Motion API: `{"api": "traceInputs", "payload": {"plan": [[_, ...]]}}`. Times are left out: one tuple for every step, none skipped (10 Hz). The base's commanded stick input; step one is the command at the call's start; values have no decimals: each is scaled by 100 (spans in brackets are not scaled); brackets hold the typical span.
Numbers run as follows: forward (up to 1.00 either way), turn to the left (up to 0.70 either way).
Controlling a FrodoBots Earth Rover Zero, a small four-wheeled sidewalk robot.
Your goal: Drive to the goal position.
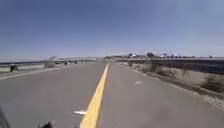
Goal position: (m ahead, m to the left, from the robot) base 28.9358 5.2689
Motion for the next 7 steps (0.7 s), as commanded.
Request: {"api": "traceInputs", "payload": {"plan": [[85,0],[85,0],[85,0],[85,0],[85,0],[85,0],[85,0]]}}
